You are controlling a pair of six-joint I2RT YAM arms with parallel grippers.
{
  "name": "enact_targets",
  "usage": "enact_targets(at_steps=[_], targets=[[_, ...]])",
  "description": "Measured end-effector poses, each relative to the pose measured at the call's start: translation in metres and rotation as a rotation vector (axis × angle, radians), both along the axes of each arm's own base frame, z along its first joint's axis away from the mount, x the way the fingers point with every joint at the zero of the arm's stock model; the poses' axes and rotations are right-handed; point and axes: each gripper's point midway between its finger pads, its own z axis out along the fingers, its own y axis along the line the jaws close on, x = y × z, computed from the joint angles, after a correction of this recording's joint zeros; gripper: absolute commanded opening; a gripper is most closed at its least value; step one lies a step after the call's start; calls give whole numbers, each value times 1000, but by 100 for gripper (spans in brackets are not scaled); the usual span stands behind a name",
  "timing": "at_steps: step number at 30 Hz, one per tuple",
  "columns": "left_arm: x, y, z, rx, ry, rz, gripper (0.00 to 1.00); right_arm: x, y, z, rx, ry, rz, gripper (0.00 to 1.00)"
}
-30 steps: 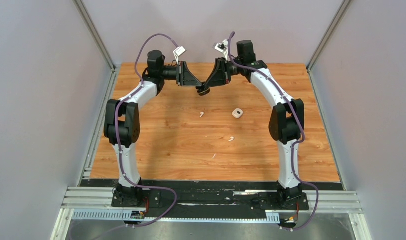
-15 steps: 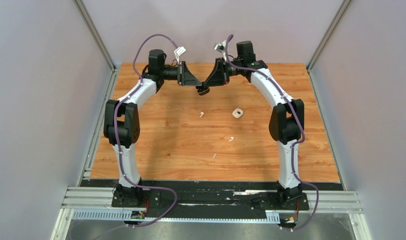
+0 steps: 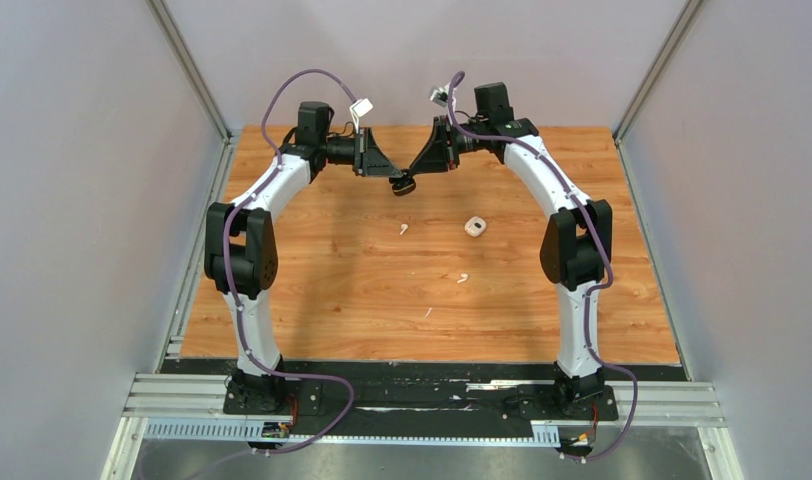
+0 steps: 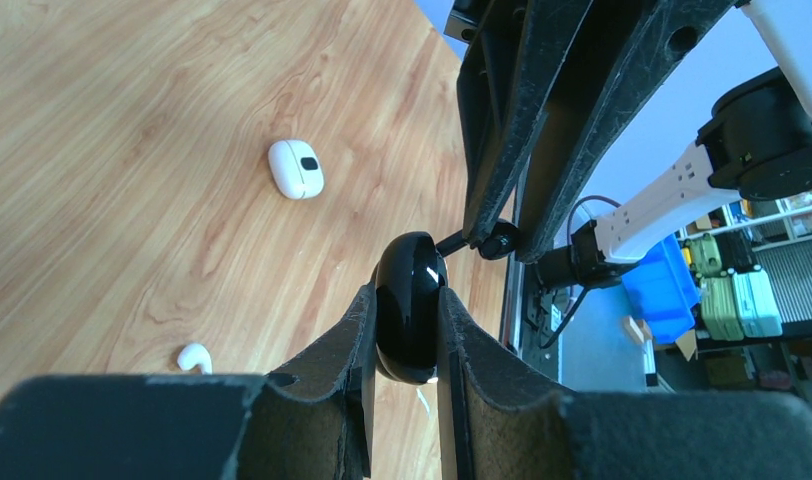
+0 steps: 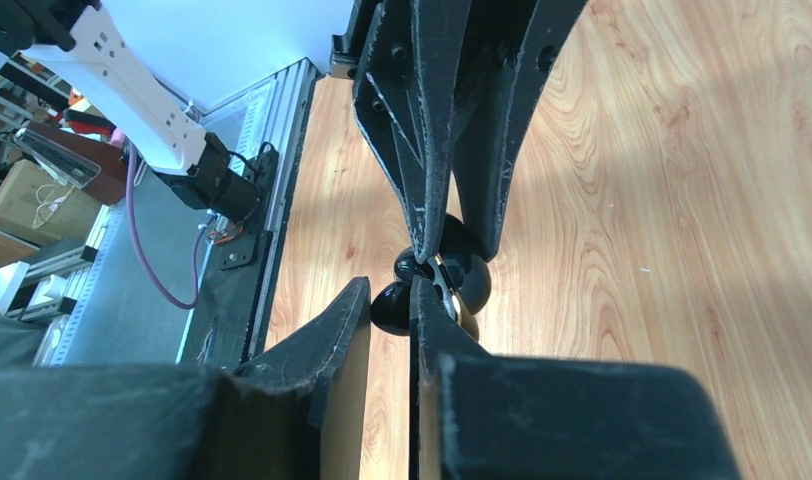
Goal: Insert the wireless bluetooth earbuds into the charging case
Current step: Place the earbud in the charging case.
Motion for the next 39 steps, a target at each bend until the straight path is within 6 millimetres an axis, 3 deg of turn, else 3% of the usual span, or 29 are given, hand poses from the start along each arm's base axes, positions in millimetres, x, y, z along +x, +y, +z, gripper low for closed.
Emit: enact_targets(at_steps=[14,31,39], targets=[[6,-1,5,-8,6,29,0,3,1,-8,-41,11,-38,0],[12,-3,17,-42,-1,43,0,4,8,-4,-56,-37,-53,0],[13,-2,10,-19,-8,54,0,12,8,-2,-84,-50,-100,0]])
